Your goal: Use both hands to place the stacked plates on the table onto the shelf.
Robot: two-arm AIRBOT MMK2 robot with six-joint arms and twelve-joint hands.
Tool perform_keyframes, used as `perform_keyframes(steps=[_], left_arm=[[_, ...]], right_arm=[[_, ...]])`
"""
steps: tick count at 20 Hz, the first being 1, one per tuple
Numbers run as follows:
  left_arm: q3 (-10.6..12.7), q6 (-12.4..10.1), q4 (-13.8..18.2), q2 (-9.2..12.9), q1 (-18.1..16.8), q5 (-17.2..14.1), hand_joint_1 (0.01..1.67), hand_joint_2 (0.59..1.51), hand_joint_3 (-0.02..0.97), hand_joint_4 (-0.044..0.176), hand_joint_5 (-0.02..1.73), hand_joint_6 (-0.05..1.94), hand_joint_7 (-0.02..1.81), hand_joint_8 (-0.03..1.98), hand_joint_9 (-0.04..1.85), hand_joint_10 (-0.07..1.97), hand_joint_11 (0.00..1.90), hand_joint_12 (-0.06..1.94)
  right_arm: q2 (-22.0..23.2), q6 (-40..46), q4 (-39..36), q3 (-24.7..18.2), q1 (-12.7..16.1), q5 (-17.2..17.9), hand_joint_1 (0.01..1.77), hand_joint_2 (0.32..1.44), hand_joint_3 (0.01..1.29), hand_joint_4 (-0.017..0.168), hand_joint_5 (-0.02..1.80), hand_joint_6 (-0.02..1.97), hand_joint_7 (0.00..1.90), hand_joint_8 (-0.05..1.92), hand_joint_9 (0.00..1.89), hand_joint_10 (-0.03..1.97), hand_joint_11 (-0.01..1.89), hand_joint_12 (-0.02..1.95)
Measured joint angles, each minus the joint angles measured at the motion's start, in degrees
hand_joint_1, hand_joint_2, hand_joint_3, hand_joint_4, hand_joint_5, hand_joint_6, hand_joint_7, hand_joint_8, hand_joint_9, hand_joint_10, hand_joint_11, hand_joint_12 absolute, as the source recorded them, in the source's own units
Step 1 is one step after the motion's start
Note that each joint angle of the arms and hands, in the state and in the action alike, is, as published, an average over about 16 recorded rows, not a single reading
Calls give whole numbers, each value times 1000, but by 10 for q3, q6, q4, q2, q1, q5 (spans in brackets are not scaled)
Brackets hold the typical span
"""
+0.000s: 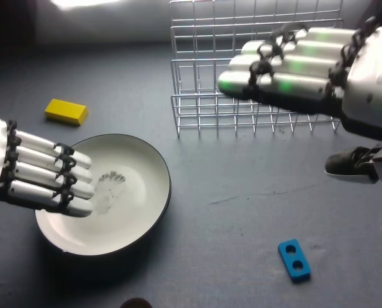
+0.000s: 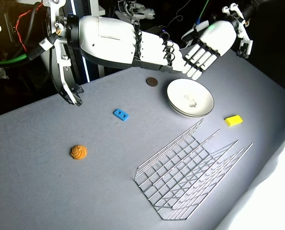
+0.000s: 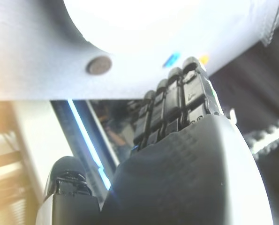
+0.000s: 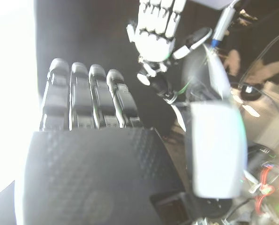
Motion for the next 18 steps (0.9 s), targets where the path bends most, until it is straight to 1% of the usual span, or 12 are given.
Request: perform_keyframes(steps=[2,5,7,9,12,18], left_arm=[[15,8,-9,-10,23,5,21,1065,19,-1,16,-17,17,-11,14,9,16,-17],[37,18,-21,-26,53,14,21,1063,17,-2,14,-17,16,-11,14,8,15,-17],[49,24,-25,-34,69,22,21,1063,16,-2,14,-17,16,-11,15,9,16,-17],[57,30,-27,-41,82,29,21,1062,15,-1,14,-17,16,-11,15,9,16,-17],[65,38,-29,-49,94,37,21,1060,14,0,15,-17,17,-11,17,9,16,-17],[81,46,-31,-62,110,52,20,1056,14,1,16,-17,19,-11,20,10,16,-18]], right_arm=[[-12,19,-21,11,6,-8,903,1079,15,-3,20,22,12,10,13,6,22,140],[-32,27,-29,27,14,-23,1161,1064,16,-4,19,22,12,10,15,6,23,203],[-46,26,-31,36,17,-34,1284,1062,15,-4,18,22,12,10,16,6,23,221],[-60,15,-26,43,18,-44,1327,1066,15,-4,16,22,12,10,17,5,22,242],[-80,-22,1,48,17,-58,1359,1071,15,-1,15,21,12,11,19,5,22,279],[-110,-116,74,48,4,-77,1256,1088,15,1,13,22,12,11,18,5,21,139]])
